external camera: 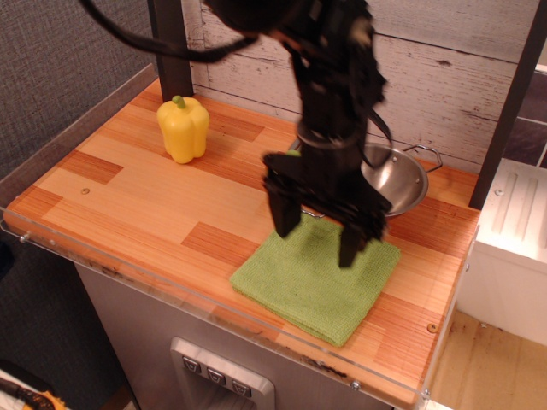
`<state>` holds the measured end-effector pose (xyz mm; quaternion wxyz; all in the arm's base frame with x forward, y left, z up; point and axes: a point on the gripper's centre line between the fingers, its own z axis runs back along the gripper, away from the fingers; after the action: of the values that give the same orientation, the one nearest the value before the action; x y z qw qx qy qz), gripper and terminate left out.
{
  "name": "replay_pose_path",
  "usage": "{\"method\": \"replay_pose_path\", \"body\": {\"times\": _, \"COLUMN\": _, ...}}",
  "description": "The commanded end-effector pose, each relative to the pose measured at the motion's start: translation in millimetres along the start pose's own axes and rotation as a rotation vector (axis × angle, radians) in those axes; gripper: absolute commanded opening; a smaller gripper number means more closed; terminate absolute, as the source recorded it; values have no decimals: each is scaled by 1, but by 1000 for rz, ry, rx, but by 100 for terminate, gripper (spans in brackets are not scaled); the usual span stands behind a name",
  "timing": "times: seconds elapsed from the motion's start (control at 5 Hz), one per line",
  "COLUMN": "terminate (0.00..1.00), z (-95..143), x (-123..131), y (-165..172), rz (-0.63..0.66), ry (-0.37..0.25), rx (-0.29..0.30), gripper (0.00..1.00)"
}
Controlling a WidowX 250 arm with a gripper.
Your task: Move the green cloth to the bottom left of the table below the yellow pepper.
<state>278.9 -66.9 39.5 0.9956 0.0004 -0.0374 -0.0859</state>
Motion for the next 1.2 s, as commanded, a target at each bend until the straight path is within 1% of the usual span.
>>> {"method": "replay_pose_path", "body": {"times": 0.0, "terminate": 0, "z": -25, "x": -6, "y": -6, "rz": 8, "ry": 34, "rx": 21, "gripper": 100}}
{"method": "replay_pose_path", "body": {"times": 0.2, "terminate": 0, "z": -21, "x": -3, "y": 0, "rz": 1, "ry": 19, "rx": 2, "gripper": 100}}
{"method": "replay_pose_path", "body": {"times": 0.4, "terminate": 0, "z": -14, "x": -1, "y": 8, "rz": 30, "ry": 7, "rx": -34, "gripper": 100}}
{"method": "replay_pose_path", "body": {"times": 0.6, "terminate": 0, "z": -22, "x": -7, "y": 13, "rz": 33, "ry": 39, "rx": -16, "gripper": 100}}
{"method": "replay_pose_path", "body": {"times": 0.8, "terminate": 0, "z": -24, "x": -18, "y": 29, "rz": 83, "ry": 47, "rx": -25, "gripper": 100}}
{"method": "replay_pose_path", "body": {"times": 1.0, "terminate": 0, "z": -20, "x": -27, "y": 57, "rz": 130, "ry": 48, "rx": -17, "gripper": 100}}
